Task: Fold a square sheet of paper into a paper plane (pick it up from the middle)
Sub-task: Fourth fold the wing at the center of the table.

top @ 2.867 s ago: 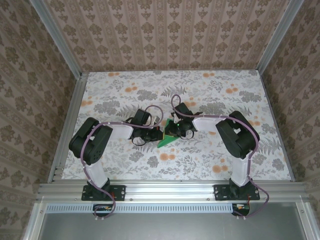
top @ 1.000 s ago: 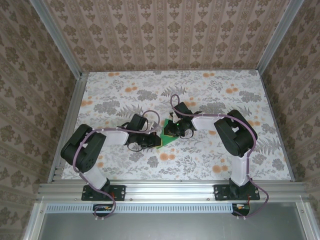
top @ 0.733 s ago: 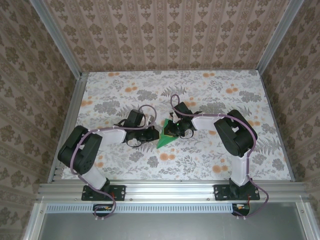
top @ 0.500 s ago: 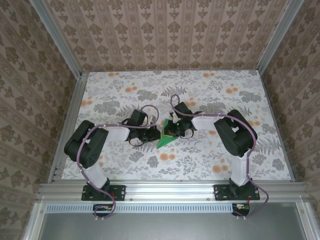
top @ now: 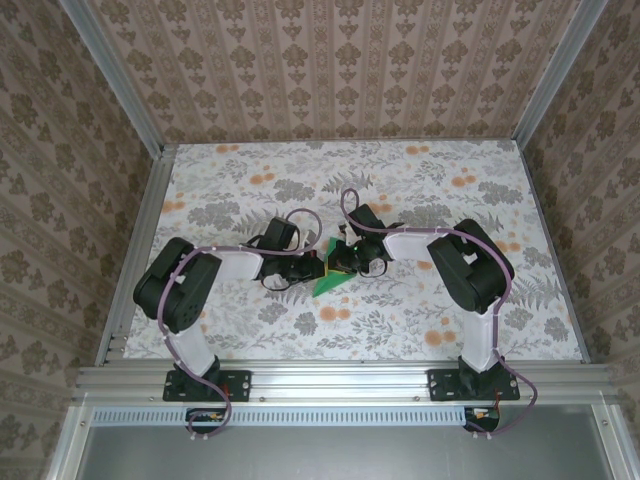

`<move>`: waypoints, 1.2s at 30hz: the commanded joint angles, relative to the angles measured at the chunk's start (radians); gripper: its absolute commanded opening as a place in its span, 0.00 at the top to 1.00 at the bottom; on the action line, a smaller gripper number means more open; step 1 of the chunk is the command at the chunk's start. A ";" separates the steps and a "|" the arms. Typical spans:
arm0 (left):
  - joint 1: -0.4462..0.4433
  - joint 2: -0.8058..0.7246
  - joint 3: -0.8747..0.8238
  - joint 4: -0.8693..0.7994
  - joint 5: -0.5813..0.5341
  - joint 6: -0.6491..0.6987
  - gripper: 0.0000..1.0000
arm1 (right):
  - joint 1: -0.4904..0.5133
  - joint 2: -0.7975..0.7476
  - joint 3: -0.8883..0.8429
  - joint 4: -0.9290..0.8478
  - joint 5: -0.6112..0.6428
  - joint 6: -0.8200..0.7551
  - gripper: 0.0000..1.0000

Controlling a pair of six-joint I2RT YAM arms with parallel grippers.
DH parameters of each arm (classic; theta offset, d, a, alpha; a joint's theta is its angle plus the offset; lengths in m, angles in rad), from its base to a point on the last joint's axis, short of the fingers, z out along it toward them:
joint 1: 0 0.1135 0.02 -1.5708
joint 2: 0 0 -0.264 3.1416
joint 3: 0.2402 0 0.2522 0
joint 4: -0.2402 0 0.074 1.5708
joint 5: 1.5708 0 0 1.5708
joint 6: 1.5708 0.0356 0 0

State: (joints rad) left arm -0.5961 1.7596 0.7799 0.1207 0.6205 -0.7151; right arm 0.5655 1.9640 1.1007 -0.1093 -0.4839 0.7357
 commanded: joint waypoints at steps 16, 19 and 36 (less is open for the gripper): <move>-0.025 -0.013 -0.063 -0.119 0.030 0.051 0.95 | 0.004 0.071 -0.012 -0.082 0.037 0.002 0.87; -0.018 -0.028 -0.072 -0.127 -0.009 0.051 0.95 | 0.004 0.073 -0.011 -0.085 0.040 0.004 0.86; -0.039 -0.093 -0.137 -0.174 0.004 0.087 0.94 | 0.003 0.093 0.016 -0.149 0.085 -0.002 0.87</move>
State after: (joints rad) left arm -0.6125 1.6814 0.6807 0.0704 0.6147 -0.6643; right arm 0.5674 1.9839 1.1316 -0.1501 -0.5060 0.7357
